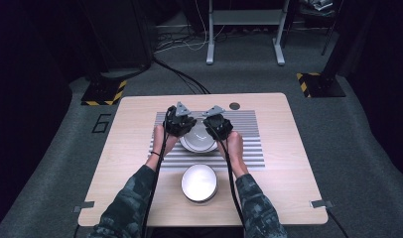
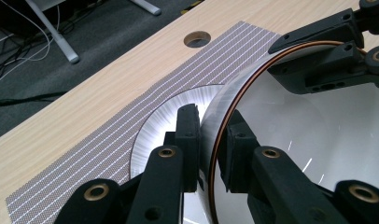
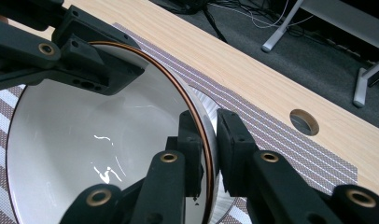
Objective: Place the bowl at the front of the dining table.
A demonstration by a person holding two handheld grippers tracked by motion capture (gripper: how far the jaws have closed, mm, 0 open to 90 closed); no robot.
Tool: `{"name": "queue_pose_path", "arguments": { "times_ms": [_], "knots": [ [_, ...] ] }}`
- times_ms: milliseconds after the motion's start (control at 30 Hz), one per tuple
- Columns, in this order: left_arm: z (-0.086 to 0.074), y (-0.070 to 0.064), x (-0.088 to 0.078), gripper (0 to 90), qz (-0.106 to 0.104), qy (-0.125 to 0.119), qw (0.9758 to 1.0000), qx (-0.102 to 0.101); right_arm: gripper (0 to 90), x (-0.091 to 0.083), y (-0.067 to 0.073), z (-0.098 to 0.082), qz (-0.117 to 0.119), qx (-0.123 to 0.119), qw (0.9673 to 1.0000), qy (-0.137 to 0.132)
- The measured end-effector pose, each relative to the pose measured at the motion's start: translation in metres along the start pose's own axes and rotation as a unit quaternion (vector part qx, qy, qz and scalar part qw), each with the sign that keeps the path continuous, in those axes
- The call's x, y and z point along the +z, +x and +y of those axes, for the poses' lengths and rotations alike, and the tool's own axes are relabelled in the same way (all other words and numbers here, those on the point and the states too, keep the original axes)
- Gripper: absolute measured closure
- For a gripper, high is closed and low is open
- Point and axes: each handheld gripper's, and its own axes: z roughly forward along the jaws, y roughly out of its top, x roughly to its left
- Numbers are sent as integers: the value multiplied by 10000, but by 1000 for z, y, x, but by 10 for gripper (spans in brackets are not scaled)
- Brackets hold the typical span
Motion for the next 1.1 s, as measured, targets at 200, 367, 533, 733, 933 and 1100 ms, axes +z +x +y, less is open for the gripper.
{"name": "queue_pose_path", "arguments": {
  "times_ms": [200, 367, 533, 733, 933, 1100],
  "knots": [
    [-2, 4, 4, 791, 34, 68, 10000, -56, 804, 8, 1, 0, 21, 35, 10000, 44],
    [-4, 7, 9, 792, 51, 145, 9999, -49, 805, 14, 2, 0, 37, 21, 10000, 82],
    [-5, 10, 15, 791, 59, 238, 9997, -83, 806, 22, 2, -1, 69, 108, 9998, 154],
    [-3, 14, 19, 791, 94, 317, 9994, -69, 804, 29, -1, 0, 103, 148, 9998, 126],
    [-2, 18, 22, 791, 110, 407, 9991, -71, 803, 34, -2, 2, 123, 206, 9996, 134],
    [-3, 20, 27, 791, 132, 496, 9987, -73, 801, 40, -2, 1, 169, 316, 9992, 203]
  ]
}}
